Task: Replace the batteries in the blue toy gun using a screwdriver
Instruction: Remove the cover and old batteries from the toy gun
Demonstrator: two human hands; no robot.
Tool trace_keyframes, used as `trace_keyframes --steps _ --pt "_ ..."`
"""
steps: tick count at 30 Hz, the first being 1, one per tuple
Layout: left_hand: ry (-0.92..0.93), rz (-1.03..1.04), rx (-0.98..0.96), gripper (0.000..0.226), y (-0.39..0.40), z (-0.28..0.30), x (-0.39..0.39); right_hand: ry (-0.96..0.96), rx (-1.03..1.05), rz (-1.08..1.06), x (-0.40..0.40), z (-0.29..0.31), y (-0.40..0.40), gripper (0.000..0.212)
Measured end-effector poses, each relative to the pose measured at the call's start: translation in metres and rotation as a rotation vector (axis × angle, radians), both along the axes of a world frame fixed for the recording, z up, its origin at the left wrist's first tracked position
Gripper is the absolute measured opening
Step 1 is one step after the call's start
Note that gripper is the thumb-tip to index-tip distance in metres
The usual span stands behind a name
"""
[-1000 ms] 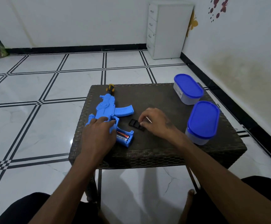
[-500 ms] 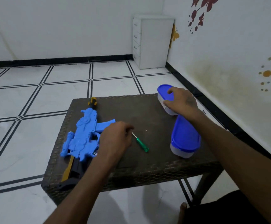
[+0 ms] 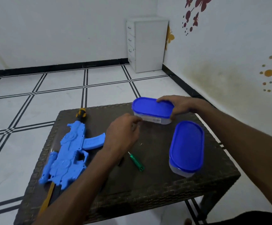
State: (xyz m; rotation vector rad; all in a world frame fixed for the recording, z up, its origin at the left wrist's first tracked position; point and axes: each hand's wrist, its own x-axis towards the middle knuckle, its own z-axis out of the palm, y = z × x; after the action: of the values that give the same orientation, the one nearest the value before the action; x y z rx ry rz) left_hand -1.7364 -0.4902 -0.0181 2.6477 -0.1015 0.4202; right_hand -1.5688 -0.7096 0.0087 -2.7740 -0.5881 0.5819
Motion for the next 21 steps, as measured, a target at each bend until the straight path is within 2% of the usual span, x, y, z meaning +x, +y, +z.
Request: trace_keyframes --steps 3,5,9,13,15,17,21 --pt "-0.015 -0.021 0.023 0.049 0.002 0.001 0.022 0.034 0.099 0.063 0.005 0.010 0.003 0.081" --pt "0.004 -0.043 0.050 0.062 0.000 0.001 0.037 0.050 0.178 0.032 0.008 0.011 0.006 0.077" --pt "0.218 -0.080 0.118 0.086 -0.011 0.001 0.066 0.070 0.360 -0.143 0.007 0.003 0.010 0.066" --pt "0.361 -0.085 0.178 0.089 -0.015 -0.007 0.093 -0.081 0.301 -0.290 0.004 -0.005 0.011 0.029" --pt "0.333 -0.074 0.259 0.086 -0.011 -0.009 0.100 -0.093 0.224 -0.380 0.002 -0.008 0.009 0.031" --pt "0.264 -0.046 0.371 0.086 -0.010 -0.009 0.099 0.013 0.202 -0.428 -0.001 -0.010 0.005 0.041" --pt "0.242 0.039 0.507 0.102 -0.015 -0.006 0.088 0.051 0.258 -0.469 0.001 -0.010 0.007 0.043"
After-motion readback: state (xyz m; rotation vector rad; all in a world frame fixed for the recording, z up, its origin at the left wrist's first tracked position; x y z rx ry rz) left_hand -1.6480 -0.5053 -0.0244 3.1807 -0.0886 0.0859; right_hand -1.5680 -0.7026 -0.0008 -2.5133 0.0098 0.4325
